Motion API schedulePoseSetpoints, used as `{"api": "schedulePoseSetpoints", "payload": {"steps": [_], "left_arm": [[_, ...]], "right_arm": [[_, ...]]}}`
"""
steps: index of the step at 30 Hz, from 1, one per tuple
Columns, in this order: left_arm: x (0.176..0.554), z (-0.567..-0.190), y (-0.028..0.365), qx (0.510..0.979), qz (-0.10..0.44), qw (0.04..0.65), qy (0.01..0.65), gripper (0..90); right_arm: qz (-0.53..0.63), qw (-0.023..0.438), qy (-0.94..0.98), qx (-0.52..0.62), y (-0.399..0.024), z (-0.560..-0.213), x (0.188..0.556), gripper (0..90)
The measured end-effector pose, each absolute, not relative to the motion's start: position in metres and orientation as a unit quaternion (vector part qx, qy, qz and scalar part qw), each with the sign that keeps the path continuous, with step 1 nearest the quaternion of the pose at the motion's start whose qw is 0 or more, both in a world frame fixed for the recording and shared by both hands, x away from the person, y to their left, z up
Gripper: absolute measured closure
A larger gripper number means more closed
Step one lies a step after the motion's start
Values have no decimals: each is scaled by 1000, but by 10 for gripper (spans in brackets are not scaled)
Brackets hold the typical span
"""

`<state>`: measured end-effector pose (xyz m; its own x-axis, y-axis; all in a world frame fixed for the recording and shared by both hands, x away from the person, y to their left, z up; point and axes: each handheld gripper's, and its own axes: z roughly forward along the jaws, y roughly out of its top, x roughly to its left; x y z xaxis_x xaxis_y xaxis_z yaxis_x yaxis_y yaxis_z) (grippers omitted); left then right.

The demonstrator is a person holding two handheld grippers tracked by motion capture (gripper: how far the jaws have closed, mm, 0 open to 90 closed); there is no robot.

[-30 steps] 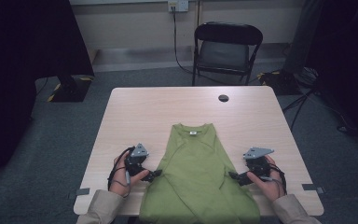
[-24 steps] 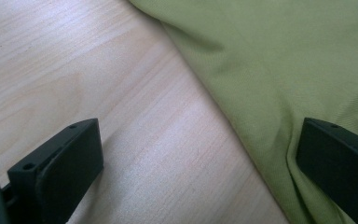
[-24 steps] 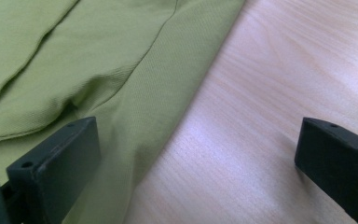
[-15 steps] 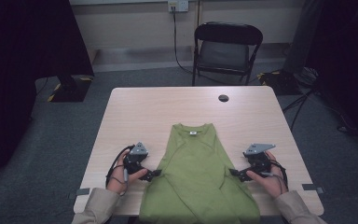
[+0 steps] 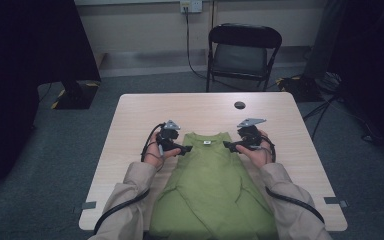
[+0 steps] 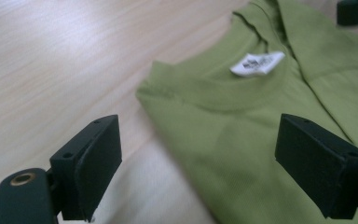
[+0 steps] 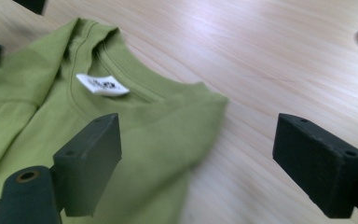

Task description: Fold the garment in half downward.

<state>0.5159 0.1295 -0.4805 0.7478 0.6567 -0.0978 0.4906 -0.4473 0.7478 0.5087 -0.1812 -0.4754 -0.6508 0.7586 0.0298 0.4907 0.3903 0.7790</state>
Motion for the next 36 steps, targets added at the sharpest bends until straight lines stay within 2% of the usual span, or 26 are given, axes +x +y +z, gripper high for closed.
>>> {"api": "schedulePoseSetpoints", "payload": {"steps": [2, 5, 7, 9, 10, 13, 16, 17, 18, 21, 22, 31, 36], "left_arm": [[521, -485, 127, 845, 119, 388, 349, 219], [523, -494, 125, 849, 119, 377, 349, 264], [522, -496, 126, 850, 132, 381, 341, 277], [521, -497, 128, 849, 135, 384, 338, 299], [520, -498, 128, 847, 137, 389, 335, 312], [516, -499, 129, 841, 138, 399, 338, 388], [512, -498, 127, 838, 136, 399, 346, 490], [512, -497, 126, 841, 130, 399, 343, 612], [512, -496, 125, 841, 125, 400, 342, 612], [514, -498, 124, 831, 93, 417, 357, 801], [514, -498, 124, 829, 88, 418, 360, 831], [543, -475, 129, 820, 69, 424, 379, 854], [572, -442, 129, 814, 89, 436, 373, 854]], "right_arm": [[388, 168, 822, 382, -173, -481, 514, 235], [369, 171, 830, 383, -167, -491, 515, 287], [368, 167, 824, 397, -168, -497, 514, 274], [379, 168, 820, 396, -171, -499, 512, 302], [380, 170, 818, 397, -172, -499, 511, 329], [388, 167, 820, 386, -172, -499, 508, 494], [396, 159, 820, 383, -171, -499, 505, 655], [402, 146, 814, 392, -172, -499, 506, 737], [402, 146, 814, 392, -172, -499, 506, 737], [412, 123, 808, 403, -174, -499, 510, 813], [414, 113, 806, 407, -174, -499, 512, 825], [445, 64, 783, 429, -176, -482, 539, 859], [460, 72, 772, 433, -173, -454, 568, 860]]}}
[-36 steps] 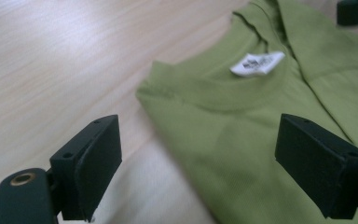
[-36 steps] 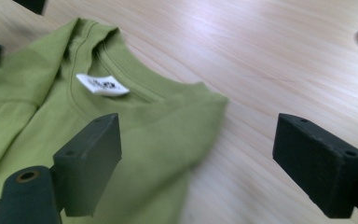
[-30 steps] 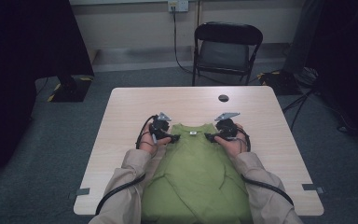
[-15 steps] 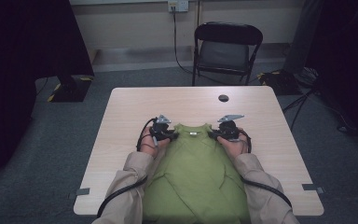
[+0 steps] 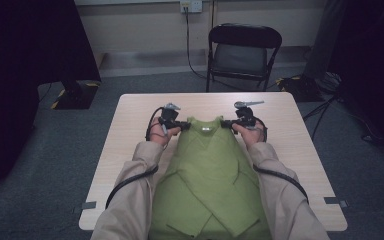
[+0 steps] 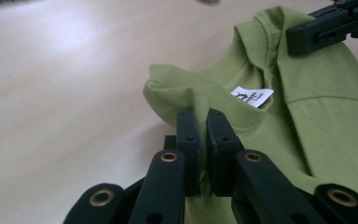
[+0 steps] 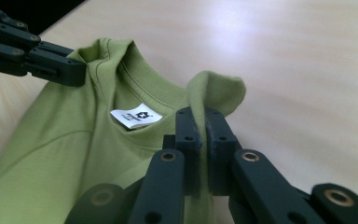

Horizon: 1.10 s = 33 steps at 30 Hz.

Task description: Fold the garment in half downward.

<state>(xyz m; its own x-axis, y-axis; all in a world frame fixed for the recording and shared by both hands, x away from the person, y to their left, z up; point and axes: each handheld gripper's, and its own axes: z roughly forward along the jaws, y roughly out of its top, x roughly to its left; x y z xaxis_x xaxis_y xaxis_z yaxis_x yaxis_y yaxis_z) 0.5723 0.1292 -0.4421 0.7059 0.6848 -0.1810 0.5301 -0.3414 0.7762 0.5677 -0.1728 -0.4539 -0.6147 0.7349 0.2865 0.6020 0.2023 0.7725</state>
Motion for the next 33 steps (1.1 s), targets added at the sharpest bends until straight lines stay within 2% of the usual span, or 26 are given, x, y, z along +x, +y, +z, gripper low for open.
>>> {"api": "schedulePoseSetpoints", "payload": {"steps": [8, 12, 18, 33], "left_arm": [[608, -377, 128, 798, 139, 464, 358, 854], [611, -362, 129, 800, 135, 469, 348, 854], [594, -360, 131, 810, 103, 473, 332, 854], [522, -356, 149, 814, 50, 493, 303, 854]], "right_arm": [[498, 100, 745, 433, -175, -398, 609, 860], [508, 100, 745, 420, -177, -376, 610, 860], [508, 93, 759, 396, -181, -366, 588, 860], [544, 53, 754, 364, -201, -363, 512, 859]]}}
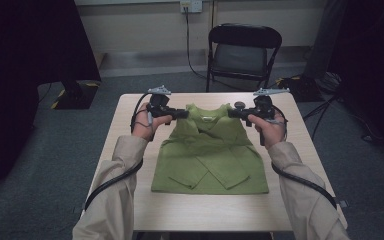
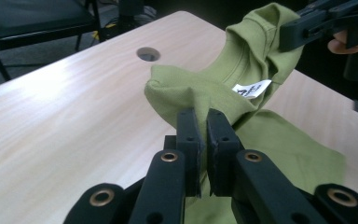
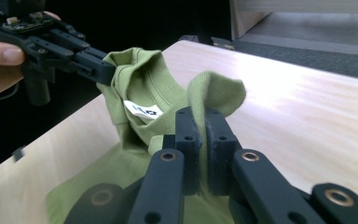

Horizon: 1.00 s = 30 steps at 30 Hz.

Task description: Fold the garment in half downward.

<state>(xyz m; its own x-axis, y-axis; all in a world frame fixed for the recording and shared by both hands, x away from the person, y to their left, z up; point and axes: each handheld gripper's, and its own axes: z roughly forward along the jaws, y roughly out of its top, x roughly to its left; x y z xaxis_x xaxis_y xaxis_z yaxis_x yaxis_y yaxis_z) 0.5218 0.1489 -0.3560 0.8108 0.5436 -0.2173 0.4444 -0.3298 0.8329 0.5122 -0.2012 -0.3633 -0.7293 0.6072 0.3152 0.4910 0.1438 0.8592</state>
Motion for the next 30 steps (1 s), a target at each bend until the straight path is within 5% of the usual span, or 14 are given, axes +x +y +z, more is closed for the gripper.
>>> {"api": "schedulePoseSetpoints", "payload": {"steps": [30], "left_arm": [[421, -467, 162, 828, -47, 477, 293, 850]], "right_arm": [[514, -12, 779, 359, -216, -473, 398, 845]]}}
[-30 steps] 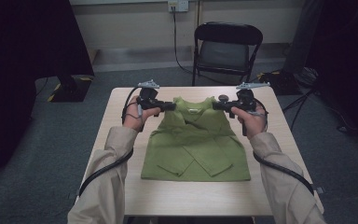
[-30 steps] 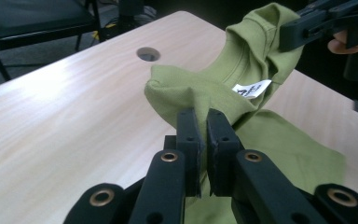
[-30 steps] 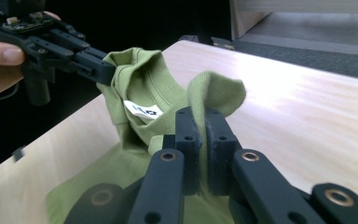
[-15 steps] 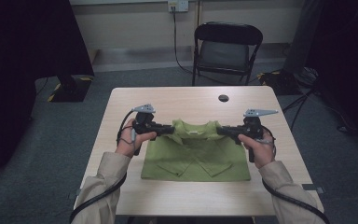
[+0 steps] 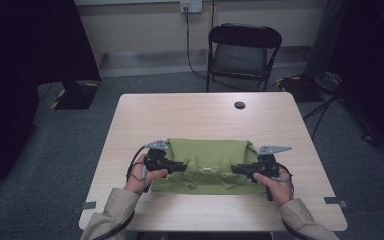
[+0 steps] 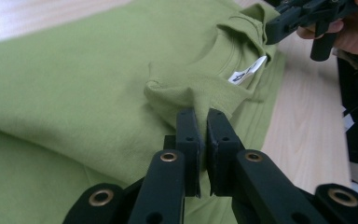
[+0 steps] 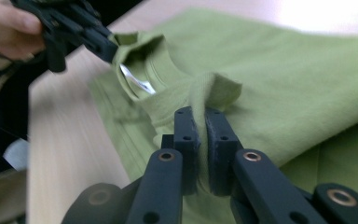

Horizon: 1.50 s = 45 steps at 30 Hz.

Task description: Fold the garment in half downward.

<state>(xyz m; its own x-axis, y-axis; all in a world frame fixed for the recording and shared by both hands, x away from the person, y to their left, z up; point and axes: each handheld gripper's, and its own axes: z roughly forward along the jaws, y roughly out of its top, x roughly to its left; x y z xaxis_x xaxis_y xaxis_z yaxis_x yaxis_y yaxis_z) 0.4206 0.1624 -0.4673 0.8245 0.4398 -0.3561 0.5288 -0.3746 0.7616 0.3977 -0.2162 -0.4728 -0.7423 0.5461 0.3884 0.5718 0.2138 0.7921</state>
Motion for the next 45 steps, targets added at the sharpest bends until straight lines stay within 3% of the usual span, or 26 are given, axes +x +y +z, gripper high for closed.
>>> {"api": "schedulePoseSetpoints", "payload": {"steps": [6, 9, 13, 15, 17, 20, 25, 31, 45], "left_arm": [[410, -481, 164, 836, -38, 467, 285, 837], [405, -485, 166, 841, -34, 457, 287, 780], [397, -486, 171, 847, -23, 445, 289, 531], [395, -486, 175, 856, 3, 438, 275, 325], [393, -488, 180, 869, 32, 418, 264, 189], [388, -494, 187, 884, 56, 390, 252, 134], [383, -497, 192, 891, 89, 377, 238, 107], [378, -502, 192, 895, 92, 377, 220, 0], [371, -502, 190, 892, 97, 376, 233, 0]], "right_arm": [[-484, -6, -802, -349, -213, -489, 389, 803], [-471, -29, -813, -340, -213, -491, 386, 707], [-458, -53, -821, -337, -221, -491, 383, 462], [-444, -70, -828, -337, -225, -491, 380, 278], [-428, -83, -836, -332, -229, -492, 377, 209], [-387, -120, -853, -329, -234, -494, 372, 112], [-365, -137, -857, -336, -242, -499, 370, 37], [-360, -133, -867, -317, -242, -501, 371, 0], [-362, -124, -875, -296, -246, -501, 380, 0]]}}
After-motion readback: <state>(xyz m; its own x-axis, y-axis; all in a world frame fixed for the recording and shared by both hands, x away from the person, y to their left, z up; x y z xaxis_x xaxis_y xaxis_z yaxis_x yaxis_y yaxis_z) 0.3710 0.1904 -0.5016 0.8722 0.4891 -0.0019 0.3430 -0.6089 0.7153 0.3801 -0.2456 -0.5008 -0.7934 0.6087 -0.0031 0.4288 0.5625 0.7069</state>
